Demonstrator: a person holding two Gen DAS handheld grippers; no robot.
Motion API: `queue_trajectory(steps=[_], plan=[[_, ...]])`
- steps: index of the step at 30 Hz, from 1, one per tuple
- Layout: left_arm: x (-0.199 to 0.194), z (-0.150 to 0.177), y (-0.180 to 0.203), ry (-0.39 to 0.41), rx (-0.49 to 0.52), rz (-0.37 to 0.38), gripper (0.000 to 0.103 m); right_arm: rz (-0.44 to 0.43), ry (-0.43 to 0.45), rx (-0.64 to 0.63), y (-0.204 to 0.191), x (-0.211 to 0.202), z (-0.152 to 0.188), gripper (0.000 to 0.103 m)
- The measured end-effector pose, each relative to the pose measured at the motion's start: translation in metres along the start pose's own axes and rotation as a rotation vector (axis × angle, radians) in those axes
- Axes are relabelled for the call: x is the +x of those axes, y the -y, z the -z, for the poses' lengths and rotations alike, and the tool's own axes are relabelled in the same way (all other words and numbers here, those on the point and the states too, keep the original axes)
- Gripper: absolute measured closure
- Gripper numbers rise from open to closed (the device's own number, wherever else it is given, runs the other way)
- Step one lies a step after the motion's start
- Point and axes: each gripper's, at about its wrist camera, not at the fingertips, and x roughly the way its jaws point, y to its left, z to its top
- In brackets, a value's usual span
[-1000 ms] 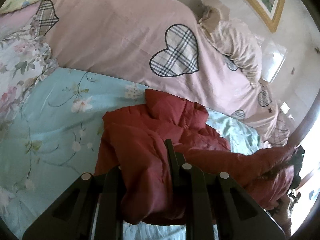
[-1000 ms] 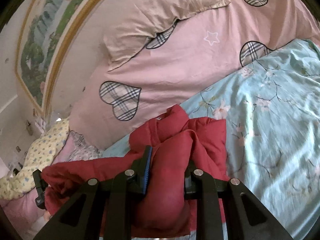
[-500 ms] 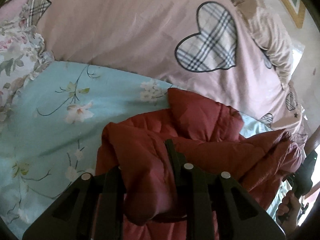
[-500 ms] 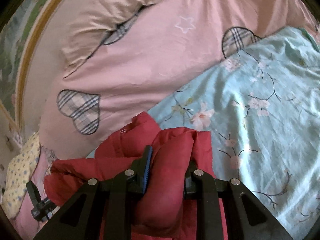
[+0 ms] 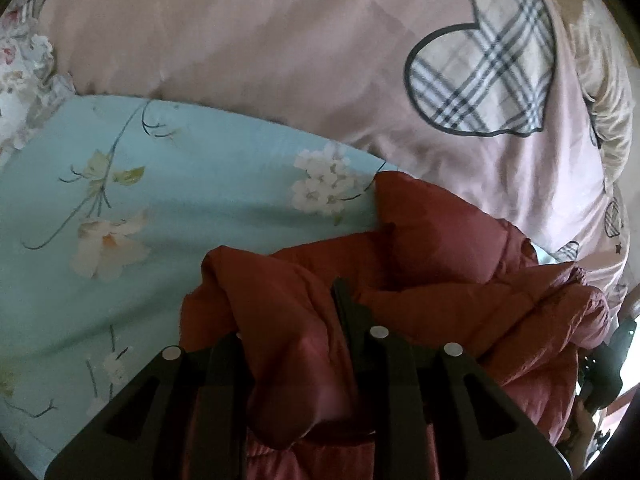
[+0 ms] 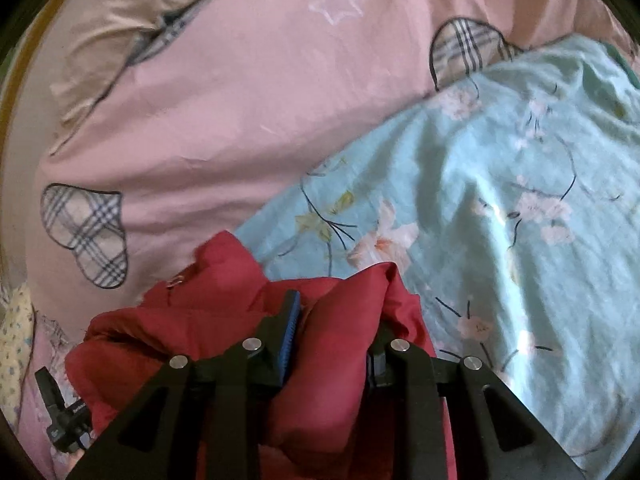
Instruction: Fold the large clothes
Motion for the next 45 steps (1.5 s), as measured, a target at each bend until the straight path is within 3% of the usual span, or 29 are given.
queue_trajectory(steps=[7,9,12,14,16,18,21,24,27,30,33,35,40,45], plan=[[-0.003,-0.001,-0.005,-0.006,-0.022,0.020,0.080,-0.015,-0.009,0.012,0.001,0.011,-0.004,0.075],[-0.020,0.001,-0.003,0.000,-0.023,0.017,0.076,-0.017,-0.010,0.009,0.000,0.011,-0.005,0.075],[-0.057,0.008,0.002,0.055,0.000,0.024,0.065,-0.016,-0.012,0.000,-0.001,0.012,-0.004,0.075],[-0.083,0.015,0.008,0.109,0.028,0.000,0.047,-0.007,-0.006,-0.006,-0.003,0.012,-0.004,0.075],[-0.114,0.025,0.018,0.199,0.069,-0.035,0.038,-0.003,-0.004,-0.006,-0.003,0.012,-0.004,0.075],[-0.139,0.039,0.032,0.249,0.116,-0.005,0.033,0.000,-0.005,-0.005,-0.004,0.014,-0.005,0.074],[-0.138,0.059,0.059,0.209,0.208,0.066,0.033,0.007,-0.007,-0.013,-0.008,0.014,-0.006,0.072],[-0.115,0.083,0.089,0.141,0.317,0.041,0.032,0.014,-0.011,-0.035,-0.014,0.011,-0.010,0.068],[-0.075,0.101,0.107,0.036,0.387,-0.029,0.032,0.005,-0.009,-0.041,-0.021,-0.005,-0.015,0.058],[-0.042,0.107,0.105,0.016,0.400,-0.109,0.026,-0.032,0.028,-0.057,-0.032,-0.042,-0.021,0.045],[-0.036,0.102,0.103,0.039,0.379,-0.122,0.025,-0.054,0.149,-0.147,-0.050,-0.093,-0.011,0.023],[-0.035,0.099,0.104,0.042,0.367,-0.126,0.025,-0.071,0.194,-0.254,-0.065,-0.112,0.006,0.002],[-0.036,0.084,0.101,0.040,0.353,-0.139,0.025,-0.010,0.008,-0.555,-0.099,-0.076,0.049,0.002],[-0.036,0.062,0.068,0.039,0.276,-0.173,0.025,0.087,-0.126,-0.548,-0.084,-0.023,0.051,0.004]])
